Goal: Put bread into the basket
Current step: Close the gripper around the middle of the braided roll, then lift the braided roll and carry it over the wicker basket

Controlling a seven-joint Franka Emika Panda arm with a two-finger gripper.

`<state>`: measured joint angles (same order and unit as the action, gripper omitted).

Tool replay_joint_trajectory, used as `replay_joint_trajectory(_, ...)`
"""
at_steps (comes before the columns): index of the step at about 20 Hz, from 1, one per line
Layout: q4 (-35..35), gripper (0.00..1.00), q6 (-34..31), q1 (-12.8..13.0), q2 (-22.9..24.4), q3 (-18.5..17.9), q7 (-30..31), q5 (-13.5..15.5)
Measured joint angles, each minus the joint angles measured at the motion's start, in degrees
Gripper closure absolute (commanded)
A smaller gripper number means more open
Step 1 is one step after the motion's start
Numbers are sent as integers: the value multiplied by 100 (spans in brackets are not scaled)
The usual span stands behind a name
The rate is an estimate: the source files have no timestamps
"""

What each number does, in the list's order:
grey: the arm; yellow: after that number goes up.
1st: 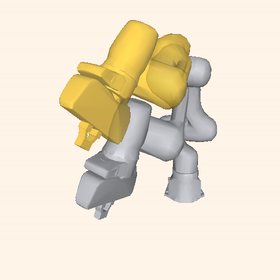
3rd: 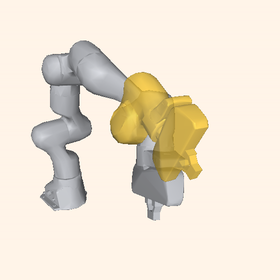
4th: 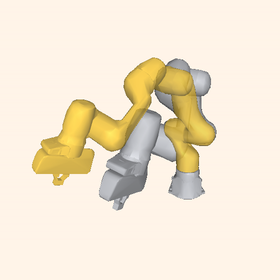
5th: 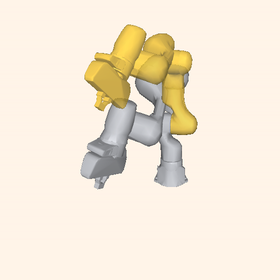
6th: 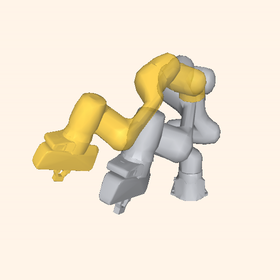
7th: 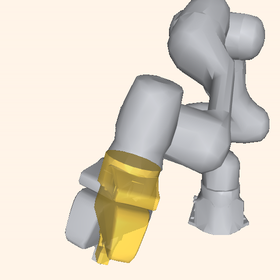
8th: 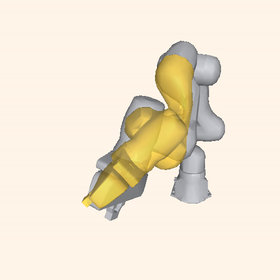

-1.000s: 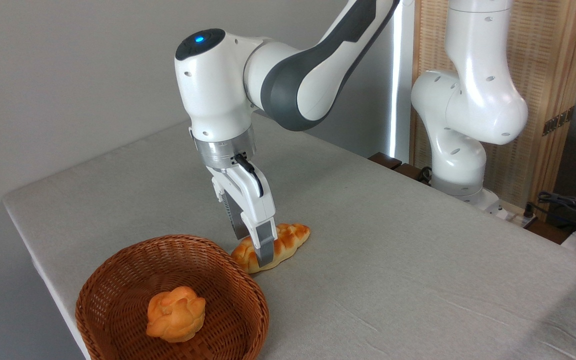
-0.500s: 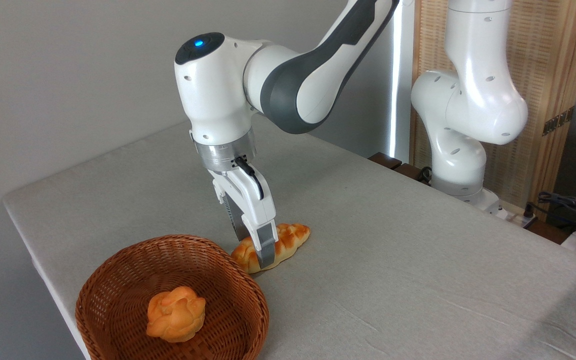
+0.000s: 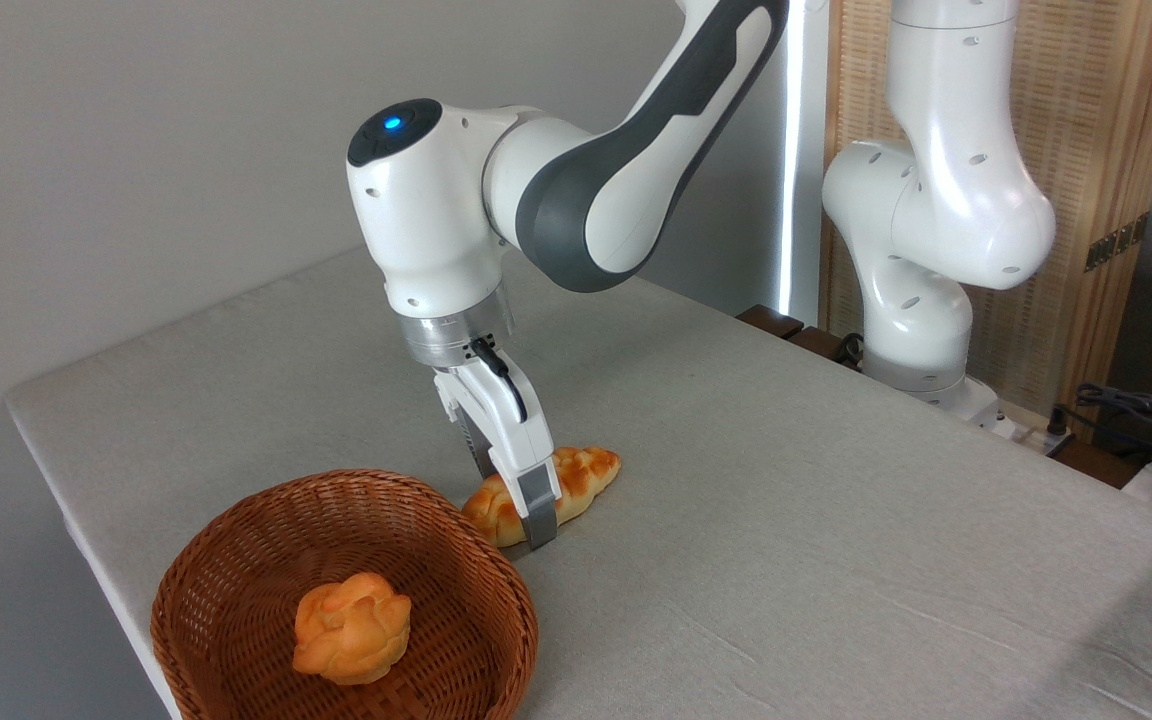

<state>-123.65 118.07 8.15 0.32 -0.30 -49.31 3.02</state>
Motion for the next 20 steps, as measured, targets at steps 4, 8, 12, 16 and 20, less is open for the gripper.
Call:
replay_joint_trajectory(4, 0, 61, 0, 0, 3, 0, -60, -2)
replay_joint_trajectory(8, 14, 62, 0, 1, 6, 0, -72, -2)
replay_joint_trajectory(12, 17, 62, 0, 1, 22, 0, -84, -2)
replay_joint_trajectory(16, 25, 62, -302, 5, 211, 4, -86, -2)
replay_joint_trajectory(20, 89, 62, -932, 22, 542, 15, -88, -2)
